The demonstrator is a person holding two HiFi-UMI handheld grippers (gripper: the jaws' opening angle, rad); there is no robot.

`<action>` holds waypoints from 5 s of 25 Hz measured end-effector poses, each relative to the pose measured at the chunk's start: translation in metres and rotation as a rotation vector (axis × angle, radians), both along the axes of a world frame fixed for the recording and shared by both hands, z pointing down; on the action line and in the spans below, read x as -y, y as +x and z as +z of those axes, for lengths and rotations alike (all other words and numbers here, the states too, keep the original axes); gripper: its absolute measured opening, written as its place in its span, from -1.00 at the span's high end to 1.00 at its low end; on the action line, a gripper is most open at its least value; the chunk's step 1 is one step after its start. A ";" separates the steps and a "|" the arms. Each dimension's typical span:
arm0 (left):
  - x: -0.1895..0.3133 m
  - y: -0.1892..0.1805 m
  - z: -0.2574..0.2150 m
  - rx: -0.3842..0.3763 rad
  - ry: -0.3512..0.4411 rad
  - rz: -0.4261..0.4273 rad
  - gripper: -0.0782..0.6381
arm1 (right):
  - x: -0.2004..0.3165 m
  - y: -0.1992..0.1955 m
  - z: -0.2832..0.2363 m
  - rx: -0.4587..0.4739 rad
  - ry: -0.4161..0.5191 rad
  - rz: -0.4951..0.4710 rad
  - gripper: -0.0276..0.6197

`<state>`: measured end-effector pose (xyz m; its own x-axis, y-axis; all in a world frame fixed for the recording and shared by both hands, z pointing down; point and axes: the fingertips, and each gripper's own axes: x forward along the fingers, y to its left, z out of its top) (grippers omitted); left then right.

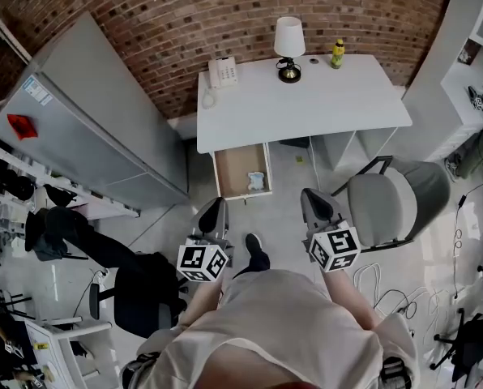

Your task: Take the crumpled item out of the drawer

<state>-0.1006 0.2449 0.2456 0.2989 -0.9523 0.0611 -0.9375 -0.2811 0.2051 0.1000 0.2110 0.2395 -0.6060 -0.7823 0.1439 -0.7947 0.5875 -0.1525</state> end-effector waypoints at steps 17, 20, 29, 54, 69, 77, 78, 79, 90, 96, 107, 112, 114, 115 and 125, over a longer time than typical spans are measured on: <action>0.204 -0.083 0.014 0.008 0.006 0.104 0.76 | 0.179 -0.075 0.006 -0.062 0.031 0.099 0.89; 0.217 -0.081 0.017 0.002 -0.002 0.094 0.76 | 0.195 -0.074 0.009 -0.060 0.022 0.092 0.89; 0.234 -0.052 0.031 -0.031 -0.055 0.021 0.76 | 0.226 -0.049 0.020 -0.066 -0.021 0.016 0.89; 0.256 -0.024 0.178 -0.010 -0.321 0.032 0.76 | 0.254 -0.050 0.154 -0.105 -0.227 -0.119 0.89; 0.245 -0.032 0.308 0.027 -0.482 0.033 0.76 | 0.249 -0.049 0.268 -0.115 -0.321 -0.105 0.89; 0.225 -0.022 0.377 -0.002 -0.574 0.021 0.76 | 0.244 -0.049 0.324 -0.124 -0.368 -0.122 0.89; 0.223 -0.021 0.385 -0.006 -0.585 0.024 0.76 | 0.243 -0.049 0.330 -0.126 -0.372 -0.123 0.89; 0.220 -0.019 0.393 -0.007 -0.595 0.028 0.76 | 0.243 -0.049 0.336 -0.126 -0.375 -0.123 0.89; 0.207 -0.012 0.444 0.005 -0.653 0.031 0.76 | 0.227 -0.050 0.389 -0.121 -0.433 -0.126 0.89; 0.208 -0.012 0.448 0.114 -0.647 0.033 0.75 | 0.222 -0.052 0.394 -0.102 -0.441 -0.125 0.89; 0.243 0.001 0.485 0.128 -0.767 0.126 0.02 | 0.223 -0.043 0.402 -0.079 -0.460 -0.104 0.89; 0.263 0.002 0.516 0.160 -0.848 0.130 0.02 | 0.227 -0.037 0.406 -0.068 -0.466 -0.104 0.89; 0.268 0.002 0.530 0.176 -0.882 0.134 0.02 | 0.230 -0.036 0.405 -0.065 -0.461 -0.103 0.89; 0.270 0.002 0.538 0.180 -0.902 0.137 0.02 | 0.231 -0.034 0.405 -0.065 -0.460 -0.102 0.89; 0.275 -0.012 0.611 0.283 -1.122 0.139 0.14 | 0.238 -0.026 0.412 -0.056 -0.474 -0.093 0.89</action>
